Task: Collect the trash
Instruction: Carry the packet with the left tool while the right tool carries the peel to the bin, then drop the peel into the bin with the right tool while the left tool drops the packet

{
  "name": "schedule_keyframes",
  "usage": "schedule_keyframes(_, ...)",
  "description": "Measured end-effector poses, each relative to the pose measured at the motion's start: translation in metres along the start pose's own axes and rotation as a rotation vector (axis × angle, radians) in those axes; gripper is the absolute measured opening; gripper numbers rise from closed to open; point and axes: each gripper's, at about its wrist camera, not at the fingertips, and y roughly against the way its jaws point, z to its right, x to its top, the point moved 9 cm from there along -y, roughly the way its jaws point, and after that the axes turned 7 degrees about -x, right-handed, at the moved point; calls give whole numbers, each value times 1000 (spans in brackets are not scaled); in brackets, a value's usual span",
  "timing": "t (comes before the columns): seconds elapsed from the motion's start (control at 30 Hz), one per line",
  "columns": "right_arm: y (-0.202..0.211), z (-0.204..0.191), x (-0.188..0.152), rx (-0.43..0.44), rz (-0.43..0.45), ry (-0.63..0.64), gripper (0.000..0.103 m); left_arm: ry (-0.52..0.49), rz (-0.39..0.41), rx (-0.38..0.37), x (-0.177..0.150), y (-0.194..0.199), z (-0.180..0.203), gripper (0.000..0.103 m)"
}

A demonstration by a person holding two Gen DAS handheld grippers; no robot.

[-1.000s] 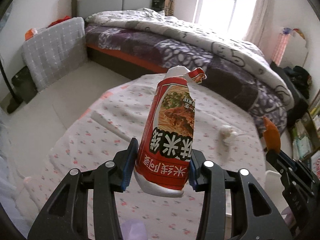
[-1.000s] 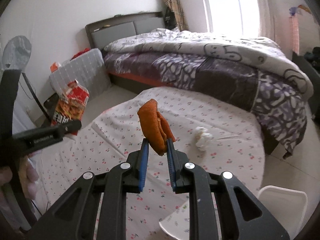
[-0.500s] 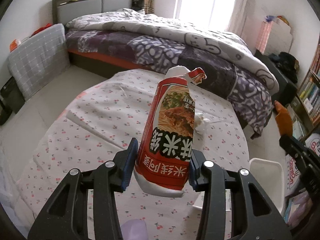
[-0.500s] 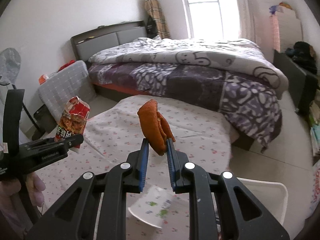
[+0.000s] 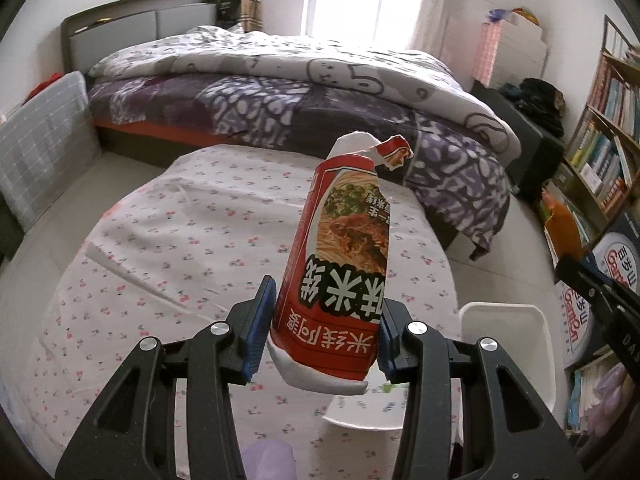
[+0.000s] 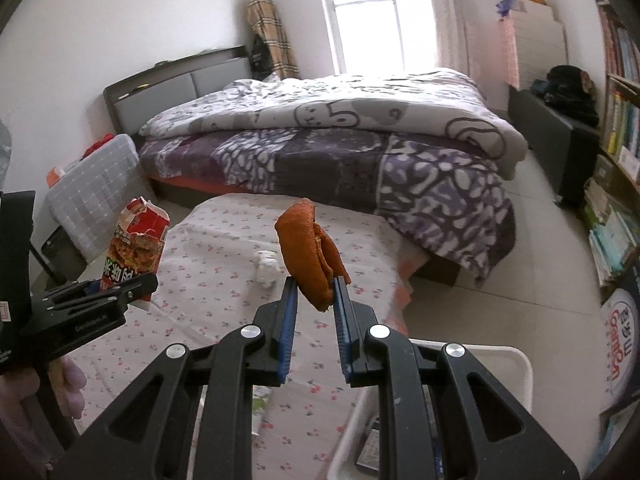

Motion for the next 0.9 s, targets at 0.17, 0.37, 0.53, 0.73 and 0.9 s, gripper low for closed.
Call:
schedule_keyframes(0.17, 2, 31, -5, -42, -16, -35, 19, -38, -14, -25, -4, -9, 26, 42)
schedule_keyframes(0.37, 5, 64, -11, -91, -30, -70, 19, -85, -39, -73, -12, -19, 57, 42)
schedule_keyframes(0.53, 9, 90, -17, -123, -42, -105, 19, -122, -56, -126, -19, -25, 86, 42)
schedule_keyframes(0.73, 16, 119, -23, -164, -51, -165, 28, -167, -75, -173, -26, -33, 118, 42)
schedule_keyframes(0.9, 25, 146, -21, -211, -26, -229, 51, -200, -93, -224, -34, -38, 146, 42)
